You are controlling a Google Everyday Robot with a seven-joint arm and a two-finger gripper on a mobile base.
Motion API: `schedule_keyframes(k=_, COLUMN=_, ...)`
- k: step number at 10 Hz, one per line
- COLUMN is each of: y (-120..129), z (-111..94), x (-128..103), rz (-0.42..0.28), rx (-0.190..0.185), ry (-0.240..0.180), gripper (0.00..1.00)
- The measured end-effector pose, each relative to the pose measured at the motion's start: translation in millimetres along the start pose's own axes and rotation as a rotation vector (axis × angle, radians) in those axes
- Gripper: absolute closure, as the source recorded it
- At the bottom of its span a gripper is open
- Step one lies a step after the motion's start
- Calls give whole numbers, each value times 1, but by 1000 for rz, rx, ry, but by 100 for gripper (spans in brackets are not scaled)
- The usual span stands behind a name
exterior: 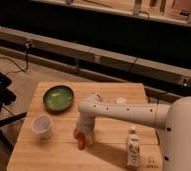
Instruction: Drag the pepper across the table
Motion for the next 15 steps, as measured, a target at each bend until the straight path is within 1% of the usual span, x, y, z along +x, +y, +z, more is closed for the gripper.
schedule_keyframes(k=1, y=1, z=-1, x=1, rz=0, rx=0, ry=1, gripper=98)
schedule_keyframes(k=2, y=1, z=-1, x=1, rz=-1, rx=0, ry=1, gripper=100)
schedule_keyframes(k=3, y=0, z=-2, x=2, rz=-1, rx=3, ry=3, gripper=95)
schedule_keyframes(k=4, y=-1, z=-2, x=2, rz=-1, rx=3, ry=3, gripper=95)
schedule_keyframes(k=5, y=-1, z=-2, x=2, rz=-2, rx=3, ry=4, gripper=100)
schedule_keyframes(k=6, y=2, z=-4, x=4, rz=2, rx=7, ry=4, gripper=100)
schedule_keyframes(k=7, y=9, z=-12, x=11, rz=14, rx=16, ry=3, gripper=100)
schedule_keyframes(k=8, y=19, z=-17, x=18, rz=24, rx=15, ry=3, gripper=100)
schedule_keyframes(k=9, y=21, z=-20, x=21, rz=28, rx=20, ry=3, gripper=100)
schedule_keyframes(k=11, y=18, z=-22, x=22, rz=30, rx=24, ry=4, gripper=100)
schedule_keyframes(k=12, y=18, z=-25, x=24, rz=41, rx=31, ry=1, gripper=100)
schedule_keyframes(k=13, y=22, z=-29, x=27, rz=49, rx=36, ry=-2, gripper=100)
schedule_keyframes(k=15, y=46, z=-44, x=44, rz=69, rx=47, ry=-8, gripper=100)
